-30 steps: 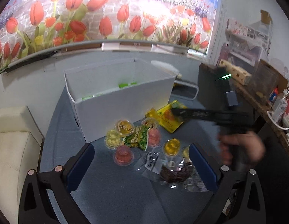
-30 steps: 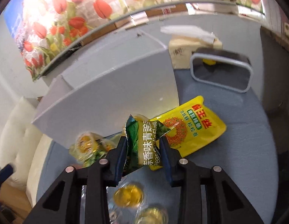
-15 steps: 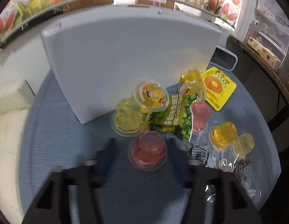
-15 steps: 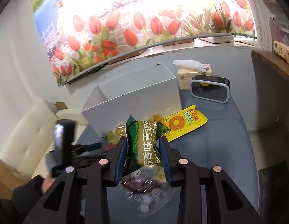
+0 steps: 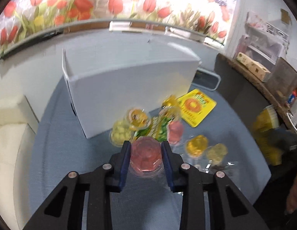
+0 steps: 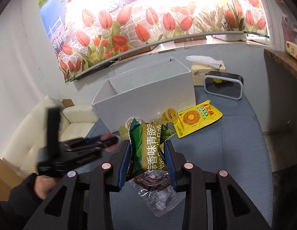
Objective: Organize snacks
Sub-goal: 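Grasp the red jelly cup with the left tool while the right tool holds the packet, then lower the packet and red jelly cup into the white box, opening both tools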
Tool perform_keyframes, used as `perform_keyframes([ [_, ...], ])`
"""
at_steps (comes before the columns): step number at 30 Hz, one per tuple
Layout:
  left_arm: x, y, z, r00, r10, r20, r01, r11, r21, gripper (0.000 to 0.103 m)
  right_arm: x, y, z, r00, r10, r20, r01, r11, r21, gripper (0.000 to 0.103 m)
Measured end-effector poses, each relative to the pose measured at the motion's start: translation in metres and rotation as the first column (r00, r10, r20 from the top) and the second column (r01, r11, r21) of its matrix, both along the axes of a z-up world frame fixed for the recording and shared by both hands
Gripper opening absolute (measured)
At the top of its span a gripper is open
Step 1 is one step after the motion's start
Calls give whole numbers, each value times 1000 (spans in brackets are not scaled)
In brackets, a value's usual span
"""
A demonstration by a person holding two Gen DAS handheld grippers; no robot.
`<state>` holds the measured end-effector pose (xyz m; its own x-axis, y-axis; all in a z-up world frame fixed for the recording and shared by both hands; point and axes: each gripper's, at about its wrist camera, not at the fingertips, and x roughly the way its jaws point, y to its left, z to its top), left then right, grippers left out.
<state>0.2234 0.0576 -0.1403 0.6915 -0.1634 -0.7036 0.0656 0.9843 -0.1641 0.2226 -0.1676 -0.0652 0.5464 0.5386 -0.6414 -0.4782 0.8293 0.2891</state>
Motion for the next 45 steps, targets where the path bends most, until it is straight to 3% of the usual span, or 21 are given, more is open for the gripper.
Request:
perform_keyframes([
  [8, -25, 1, 67, 990, -32, 139, 30, 999, 15, 36, 10, 17, 14, 999, 24, 47, -24, 1000, -3, 38],
  [15, 16, 17, 116, 977, -5, 215, -6, 999, 49, 36, 67, 51, 50, 988, 32, 152, -32, 999, -8, 38],
  [18, 49, 29, 123, 976, 16, 217, -28, 998, 51, 36, 109, 72, 57, 987, 34, 160, -33, 999, -3, 38],
  [23, 100, 52, 115, 982, 77, 171, -85, 996, 42, 36, 179, 111, 45, 990, 46, 132, -34, 995, -92, 38],
  [27, 126, 65, 99, 990, 87, 113, -93, 995, 45, 37, 208, 125, 29, 996, 49, 73, -41, 993, -110, 38],
  [29, 133, 70, 95, 990, 95, 107, -102, 993, 59, 37, 216, 130, 24, 997, 44, 60, -35, 990, -135, 43],
  [30, 135, 70, 93, 990, 96, 106, -104, 993, 64, 44, 218, 131, 23, 997, 39, 65, -29, 990, -141, 46],
  [31, 135, 72, 92, 990, 94, 107, -101, 993, 68, 67, 220, 130, 22, 997, 25, 78, -13, 989, -147, 56],
  [32, 136, 74, 91, 990, 94, 105, -102, 992, 70, 85, 220, 128, 23, 996, 13, 90, 0, 990, -142, 80],
  [33, 135, 76, 90, 989, 98, 111, -106, 992, 67, 102, 220, 124, 25, 995, 3, 99, 9, 992, -122, 92],
  [34, 133, 78, 91, 986, 104, 131, -113, 992, 62, 103, 221, 119, 27, 994, 0, 105, 10, 996, -90, 98],
  [39, 132, 87, 87, 987, 122, 108, -126, 992, 27, 103, 223, 107, 28, 999, -1, 49, 3, 999, -34, 103],
  [45, 110, 71, 88, 984, 97, 148, -113, 988, 102, 103, 191, 89, 27, 996, 14, 85, -8, 997, -71, 103],
])
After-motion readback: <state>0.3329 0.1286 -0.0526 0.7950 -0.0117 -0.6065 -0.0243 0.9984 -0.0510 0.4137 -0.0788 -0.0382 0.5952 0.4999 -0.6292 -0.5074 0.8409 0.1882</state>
